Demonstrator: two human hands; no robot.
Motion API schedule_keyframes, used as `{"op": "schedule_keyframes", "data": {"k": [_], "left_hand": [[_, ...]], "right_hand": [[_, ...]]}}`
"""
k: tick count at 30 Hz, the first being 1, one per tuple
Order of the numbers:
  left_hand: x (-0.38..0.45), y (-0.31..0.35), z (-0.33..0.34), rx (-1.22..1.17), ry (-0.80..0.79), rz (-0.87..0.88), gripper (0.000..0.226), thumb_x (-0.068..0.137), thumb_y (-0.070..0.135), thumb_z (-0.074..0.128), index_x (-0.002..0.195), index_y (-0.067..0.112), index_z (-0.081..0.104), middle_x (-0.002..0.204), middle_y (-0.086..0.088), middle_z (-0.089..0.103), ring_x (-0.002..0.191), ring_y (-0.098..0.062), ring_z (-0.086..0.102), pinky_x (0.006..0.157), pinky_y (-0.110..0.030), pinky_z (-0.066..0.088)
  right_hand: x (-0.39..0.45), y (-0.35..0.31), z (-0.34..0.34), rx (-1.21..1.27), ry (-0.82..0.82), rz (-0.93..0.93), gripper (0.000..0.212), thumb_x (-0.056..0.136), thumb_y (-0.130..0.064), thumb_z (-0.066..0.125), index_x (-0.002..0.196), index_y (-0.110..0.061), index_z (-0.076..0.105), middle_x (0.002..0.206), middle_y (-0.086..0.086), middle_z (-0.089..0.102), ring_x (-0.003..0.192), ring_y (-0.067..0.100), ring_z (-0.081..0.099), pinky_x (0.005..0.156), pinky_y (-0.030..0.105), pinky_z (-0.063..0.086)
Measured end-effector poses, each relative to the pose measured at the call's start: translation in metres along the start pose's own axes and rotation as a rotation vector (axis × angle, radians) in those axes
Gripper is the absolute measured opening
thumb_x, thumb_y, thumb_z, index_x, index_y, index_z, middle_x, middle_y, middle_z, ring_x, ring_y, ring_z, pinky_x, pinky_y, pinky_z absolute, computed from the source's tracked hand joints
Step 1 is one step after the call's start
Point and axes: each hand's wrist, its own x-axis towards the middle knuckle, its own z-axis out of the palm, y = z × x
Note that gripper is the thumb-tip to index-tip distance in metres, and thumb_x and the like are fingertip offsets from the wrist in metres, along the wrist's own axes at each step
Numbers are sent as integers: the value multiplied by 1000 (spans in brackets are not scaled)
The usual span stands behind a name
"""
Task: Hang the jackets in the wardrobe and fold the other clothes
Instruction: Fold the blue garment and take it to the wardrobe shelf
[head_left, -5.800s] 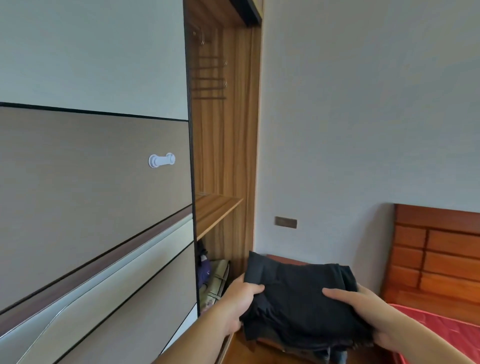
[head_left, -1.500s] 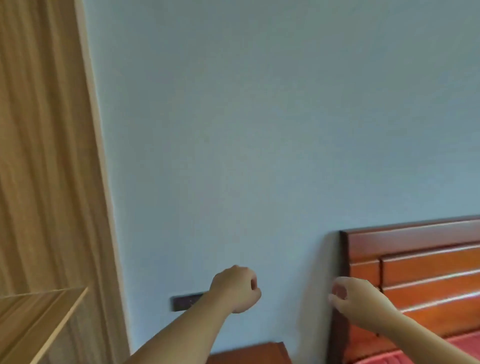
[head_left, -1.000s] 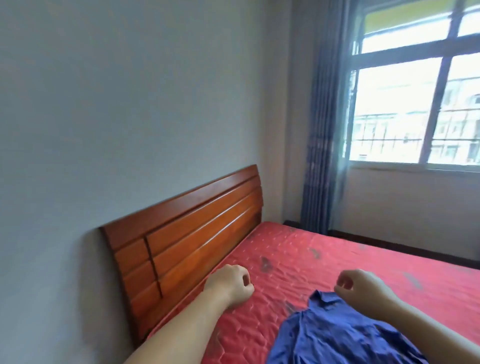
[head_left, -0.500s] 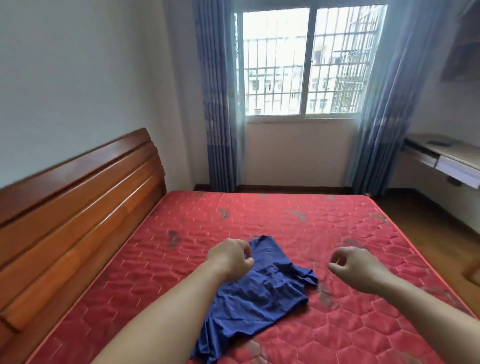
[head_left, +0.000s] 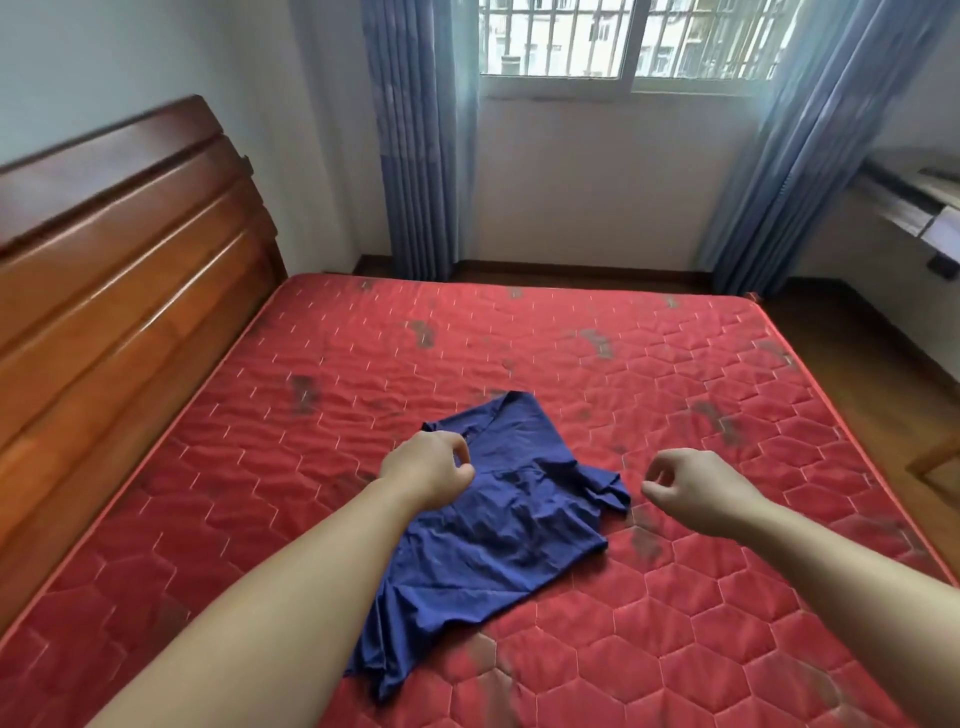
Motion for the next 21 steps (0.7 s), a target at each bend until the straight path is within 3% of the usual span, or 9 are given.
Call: {"op": "schedule_keyframes", "data": {"k": [6,11,15,21], "left_hand": [[34,1,16,-20,11,-158,22,88,35,50,104,31,64,105,10,64,92,-17,61,81,-32,52],[49,-9,32,-64,44,-348,20,84,35,50,99,34,62,94,10,67,84,-15,64,75,-29,49],[62,-27,42,-89,46,-431,21,83,36,50,101,35,62,100,9,66,93,-18,62,79,-30,49],[96,-67,55,-156,28,-458,22,84,35,50,104,34,61,97,10,65,90,-17,62,73,-28,47]], "right_hand": [[94,14,8,-11,-88,-95,12,80,-36,59,78,-27,66,80,-8,68,77,14,64,75,35,55],[158,4,18,-48,-178,-192,11,80,-36,57,78,-28,64,83,-9,67,73,13,65,72,34,56],[193,-19,30,-78,-214,-262,12,81,-37,54,80,-28,62,83,-7,67,72,15,66,69,36,57],[220,-80,70,-86,-258,-323,15,83,-35,52,88,-25,62,86,-5,68,78,15,64,72,34,55]]}}
